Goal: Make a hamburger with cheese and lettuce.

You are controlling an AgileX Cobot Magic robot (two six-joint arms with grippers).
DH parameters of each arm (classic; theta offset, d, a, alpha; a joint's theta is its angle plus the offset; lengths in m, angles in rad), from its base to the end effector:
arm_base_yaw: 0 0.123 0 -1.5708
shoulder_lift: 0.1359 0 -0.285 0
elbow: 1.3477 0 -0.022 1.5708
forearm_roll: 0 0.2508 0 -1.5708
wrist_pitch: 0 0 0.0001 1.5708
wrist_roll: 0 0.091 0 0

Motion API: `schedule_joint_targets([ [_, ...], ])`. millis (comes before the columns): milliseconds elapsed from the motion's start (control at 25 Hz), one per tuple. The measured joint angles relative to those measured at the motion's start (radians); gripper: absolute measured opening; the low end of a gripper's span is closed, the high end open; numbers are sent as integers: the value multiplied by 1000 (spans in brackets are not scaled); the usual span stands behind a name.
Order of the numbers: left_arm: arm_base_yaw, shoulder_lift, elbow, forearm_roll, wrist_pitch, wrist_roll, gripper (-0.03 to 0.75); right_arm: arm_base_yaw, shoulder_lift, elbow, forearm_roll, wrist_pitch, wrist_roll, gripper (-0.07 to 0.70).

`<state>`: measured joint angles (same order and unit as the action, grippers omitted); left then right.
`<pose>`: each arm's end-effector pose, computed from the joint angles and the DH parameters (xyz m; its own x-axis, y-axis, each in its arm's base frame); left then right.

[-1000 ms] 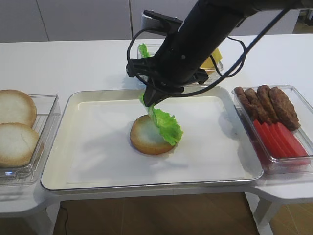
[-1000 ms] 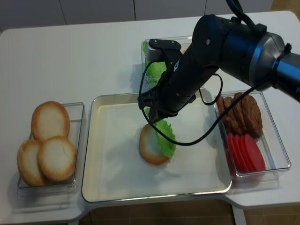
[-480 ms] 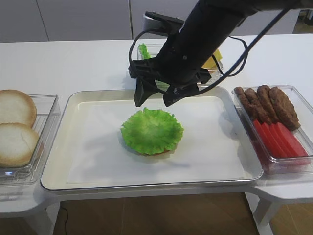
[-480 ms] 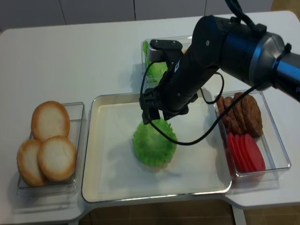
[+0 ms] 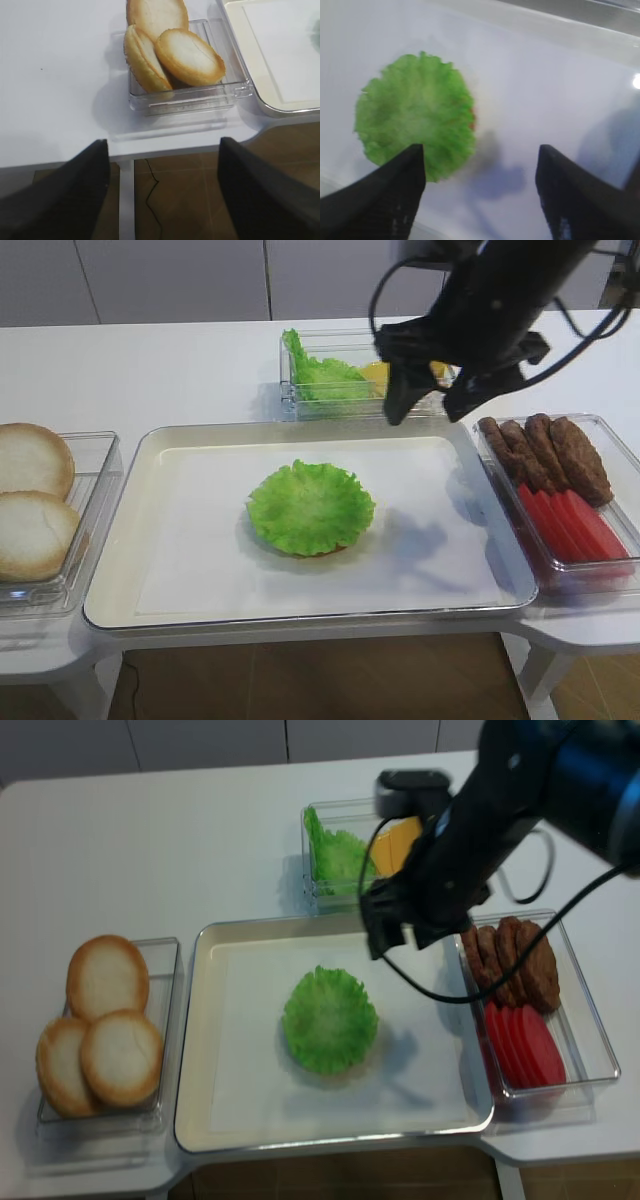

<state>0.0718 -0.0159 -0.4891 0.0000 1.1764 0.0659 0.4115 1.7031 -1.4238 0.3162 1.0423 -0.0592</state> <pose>-0.0113 -0.0008 0.2651 -0.5536 0.0262 -0.8323 -0.0354 0.9979 0.0549 0.3171 0.1650 0.2894 -0.9026 -0.2845 -0.3231 -0.3798 0.8795 0.2866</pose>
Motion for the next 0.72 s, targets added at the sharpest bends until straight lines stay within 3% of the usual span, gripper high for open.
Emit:
schedule_joint_targets([
  [320, 0, 0, 0, 0, 0, 0, 493, -186, -124, 0, -223, 124, 81, 503],
  [520, 0, 0, 0, 0, 0, 0, 493, -199, -221, 7, -393, 184, 146, 503],
  [720, 0, 0, 0, 0, 0, 0, 493, -199, -348, 80, -412, 196, 158, 503],
])
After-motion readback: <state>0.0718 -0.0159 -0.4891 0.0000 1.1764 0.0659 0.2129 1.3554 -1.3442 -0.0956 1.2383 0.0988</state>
